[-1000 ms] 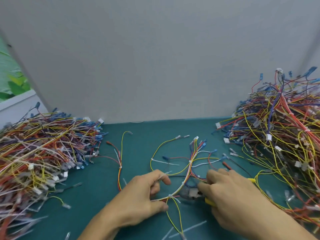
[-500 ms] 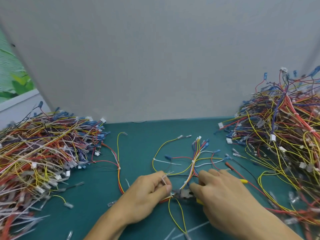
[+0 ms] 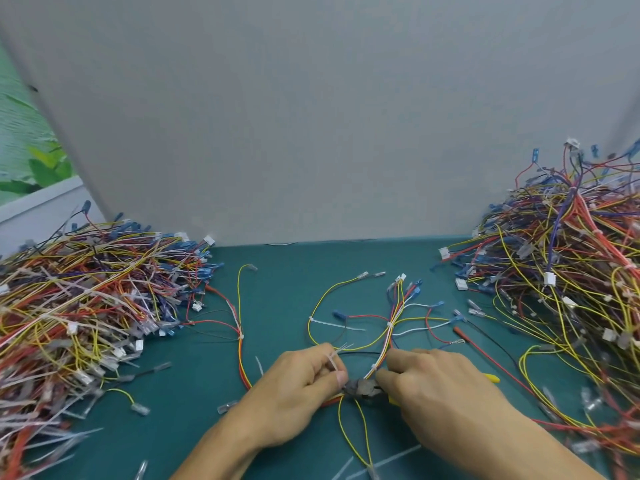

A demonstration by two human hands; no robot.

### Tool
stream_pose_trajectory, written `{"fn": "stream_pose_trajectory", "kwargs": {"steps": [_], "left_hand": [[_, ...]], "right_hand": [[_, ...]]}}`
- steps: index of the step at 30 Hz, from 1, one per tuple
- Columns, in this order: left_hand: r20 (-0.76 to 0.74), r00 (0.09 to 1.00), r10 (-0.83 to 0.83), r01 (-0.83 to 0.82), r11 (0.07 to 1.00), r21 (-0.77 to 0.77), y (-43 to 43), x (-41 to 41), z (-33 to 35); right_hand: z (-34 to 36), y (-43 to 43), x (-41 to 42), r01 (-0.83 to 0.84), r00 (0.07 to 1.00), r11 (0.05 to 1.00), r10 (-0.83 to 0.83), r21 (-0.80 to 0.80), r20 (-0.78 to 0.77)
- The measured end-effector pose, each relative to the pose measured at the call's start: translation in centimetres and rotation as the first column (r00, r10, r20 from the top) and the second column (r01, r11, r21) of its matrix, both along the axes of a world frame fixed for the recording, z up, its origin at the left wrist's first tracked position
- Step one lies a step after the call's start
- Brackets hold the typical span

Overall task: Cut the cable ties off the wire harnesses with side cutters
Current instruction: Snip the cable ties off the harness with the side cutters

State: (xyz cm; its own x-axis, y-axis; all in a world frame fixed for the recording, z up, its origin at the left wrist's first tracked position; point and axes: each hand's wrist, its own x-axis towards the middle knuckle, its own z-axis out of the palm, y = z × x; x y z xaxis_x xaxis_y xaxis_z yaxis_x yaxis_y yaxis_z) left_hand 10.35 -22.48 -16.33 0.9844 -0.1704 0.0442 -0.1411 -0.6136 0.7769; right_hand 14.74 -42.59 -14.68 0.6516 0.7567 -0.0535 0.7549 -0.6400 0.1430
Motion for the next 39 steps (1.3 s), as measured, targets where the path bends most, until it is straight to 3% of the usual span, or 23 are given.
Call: {"fn": "stream_pose_trajectory", "kwargs": {"steps": [7, 13, 15, 18, 20, 22, 24, 26, 29, 39], "left_hand": [[0.025, 0.999, 0.041, -0.042, 0.998, 0.046, -0.5, -0.1, -0.1], [0.108, 0.991, 0.077, -0.075, 0.997, -0.021, -1.2, -0.4, 1.2], [0.117, 0.988, 0.105, -0.085, 0.982, -0.168, -1.0, -0.5, 2.6], [0.094, 0.973, 0.21, -0.133, 0.845, -0.518, 0.9, -0.5, 4.9], [0.102, 0.957, 0.273, -0.164, 0.792, -0.588, 2.8, -0.4, 5.6], [0.119, 0.95, 0.288, -0.182, 0.823, -0.538, 4.3, -0.3, 5.4], [0.168, 0.96, 0.223, -0.162, 0.936, -0.312, 4.6, -0.1, 4.2], [0.156, 0.982, 0.107, -0.095, 0.992, -0.081, 4.0, 0.3, 2.3], [0.04, 0.998, 0.054, -0.052, 0.997, -0.057, 3.0, 1.0, 0.4], [0.07, 0.996, 0.054, -0.052, 0.998, -0.031, 3.1, 1.7, -1.0]], "right_hand": [[0.2, 0.4, 0.0, 0.005, 0.999, 0.994, -0.011, -0.108, -0.049], [-0.3, -0.1, -0.3, 0.059, 0.995, 0.995, -0.065, -0.079, -0.071], [-0.3, -0.7, -0.1, 0.082, 0.995, 0.993, -0.087, -0.08, -0.057], [0.1, -2.1, 0.4, 0.153, 0.988, 0.987, -0.154, -0.055, -0.01], [0.6, -3.3, 0.9, 0.215, 0.976, 0.974, -0.213, -0.07, 0.033], [1.4, -4.0, 1.2, 0.254, 0.966, 0.964, -0.25, -0.079, 0.059], [2.0, -4.0, 1.0, 0.27, 0.962, 0.962, -0.267, -0.042, 0.056], [2.4, -3.1, 0.4, 0.248, 0.967, 0.969, -0.248, 0.011, 0.05], [2.2, -0.8, -0.6, 0.165, 0.986, 0.985, -0.166, 0.054, 0.011], [1.0, 2.9, 0.2, 0.125, 0.992, 0.991, -0.125, 0.039, -0.017]]}}
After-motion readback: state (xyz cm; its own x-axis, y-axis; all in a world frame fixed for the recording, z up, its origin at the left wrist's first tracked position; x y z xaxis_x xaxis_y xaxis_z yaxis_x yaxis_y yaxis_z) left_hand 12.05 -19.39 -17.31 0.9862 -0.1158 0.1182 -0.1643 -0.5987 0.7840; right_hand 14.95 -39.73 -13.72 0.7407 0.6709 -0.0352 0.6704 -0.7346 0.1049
